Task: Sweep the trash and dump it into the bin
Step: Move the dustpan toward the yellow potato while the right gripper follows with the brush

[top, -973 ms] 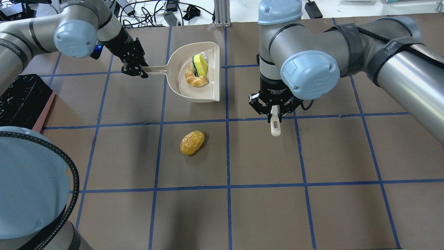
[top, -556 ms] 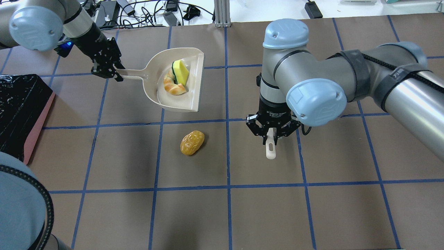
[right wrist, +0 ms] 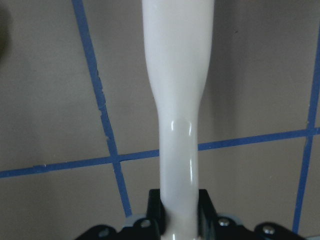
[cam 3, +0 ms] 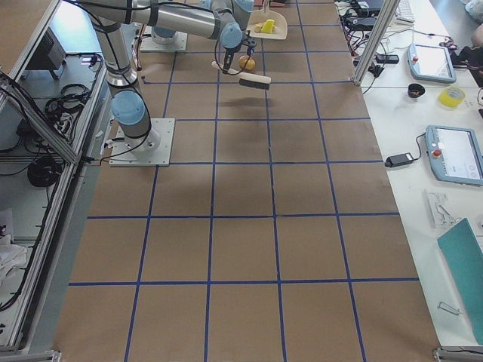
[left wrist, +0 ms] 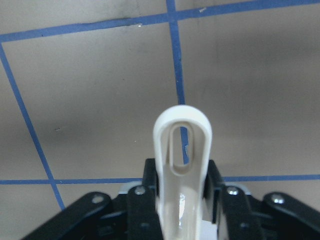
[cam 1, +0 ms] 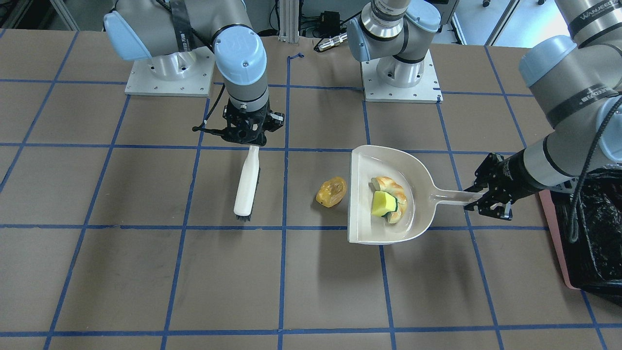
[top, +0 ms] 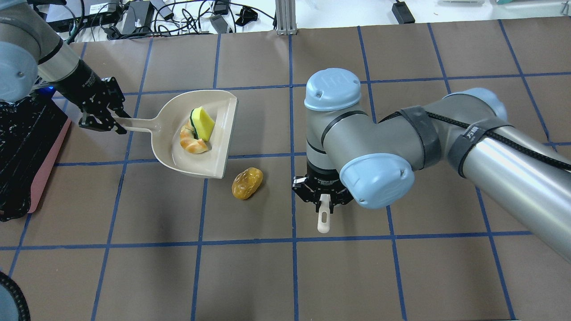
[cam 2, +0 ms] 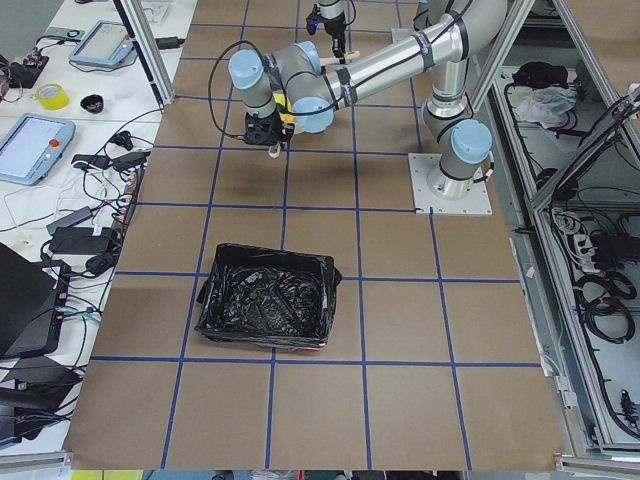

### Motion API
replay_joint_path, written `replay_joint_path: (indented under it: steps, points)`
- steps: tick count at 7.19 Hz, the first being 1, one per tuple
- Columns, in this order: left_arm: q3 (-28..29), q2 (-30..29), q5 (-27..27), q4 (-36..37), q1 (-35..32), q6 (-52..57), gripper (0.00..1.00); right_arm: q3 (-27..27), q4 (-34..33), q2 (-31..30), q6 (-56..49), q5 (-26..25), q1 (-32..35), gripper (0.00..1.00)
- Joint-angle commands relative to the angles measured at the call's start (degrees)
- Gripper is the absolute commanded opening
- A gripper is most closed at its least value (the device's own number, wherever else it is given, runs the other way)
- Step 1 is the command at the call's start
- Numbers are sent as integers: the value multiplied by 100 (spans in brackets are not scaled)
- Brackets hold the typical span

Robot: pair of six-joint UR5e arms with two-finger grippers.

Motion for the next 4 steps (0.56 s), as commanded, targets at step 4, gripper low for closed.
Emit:
replay_joint_path:
  steps: [4]
  points:
    - [-1830,561,892,1916,393,-73,0,-29,-301,375,233,3,418,0]
